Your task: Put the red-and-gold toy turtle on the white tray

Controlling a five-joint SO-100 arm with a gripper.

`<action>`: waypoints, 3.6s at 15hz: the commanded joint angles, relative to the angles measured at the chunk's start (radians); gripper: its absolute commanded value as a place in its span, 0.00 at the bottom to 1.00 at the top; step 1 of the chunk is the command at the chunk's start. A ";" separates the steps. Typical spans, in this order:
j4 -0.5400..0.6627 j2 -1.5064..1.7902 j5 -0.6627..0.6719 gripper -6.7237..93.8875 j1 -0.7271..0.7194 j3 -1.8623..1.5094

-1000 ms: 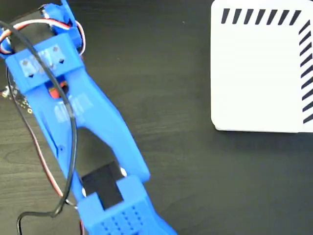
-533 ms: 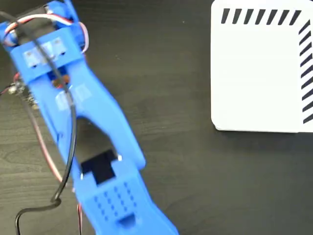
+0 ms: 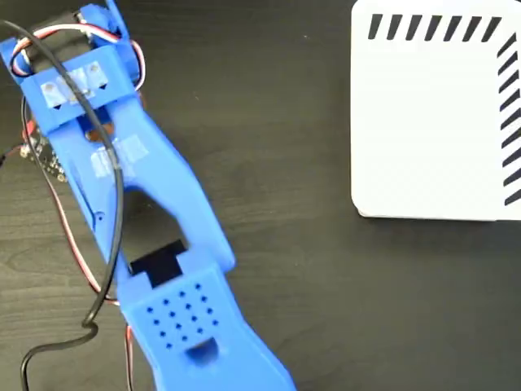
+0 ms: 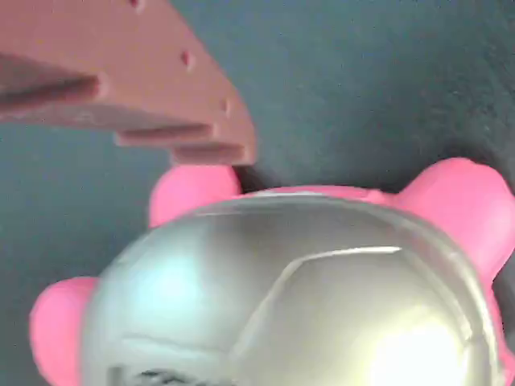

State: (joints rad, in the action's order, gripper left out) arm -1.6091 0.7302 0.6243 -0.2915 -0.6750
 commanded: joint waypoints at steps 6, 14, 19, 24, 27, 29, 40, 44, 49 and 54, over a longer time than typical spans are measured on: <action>-0.009 -0.041 0.003 0.75 -0.020 0.129; -0.006 -0.063 -0.003 0.50 -0.021 0.150; -0.002 -0.063 -0.028 0.07 -0.028 0.167; -0.002 -0.055 -0.037 0.07 -0.028 0.176; -0.003 0.035 -0.092 0.07 -0.026 0.183; -0.008 0.150 -0.158 0.07 -0.025 0.178; -0.006 0.877 -0.250 0.07 0.161 -0.367; 0.025 1.046 -0.307 0.07 0.400 -0.545; 0.029 1.069 -0.468 0.07 0.658 -0.604; 0.044 0.870 -0.597 0.07 0.764 -0.486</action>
State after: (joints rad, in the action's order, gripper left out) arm -1.5739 1.6168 0.0491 0.4433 -1.2609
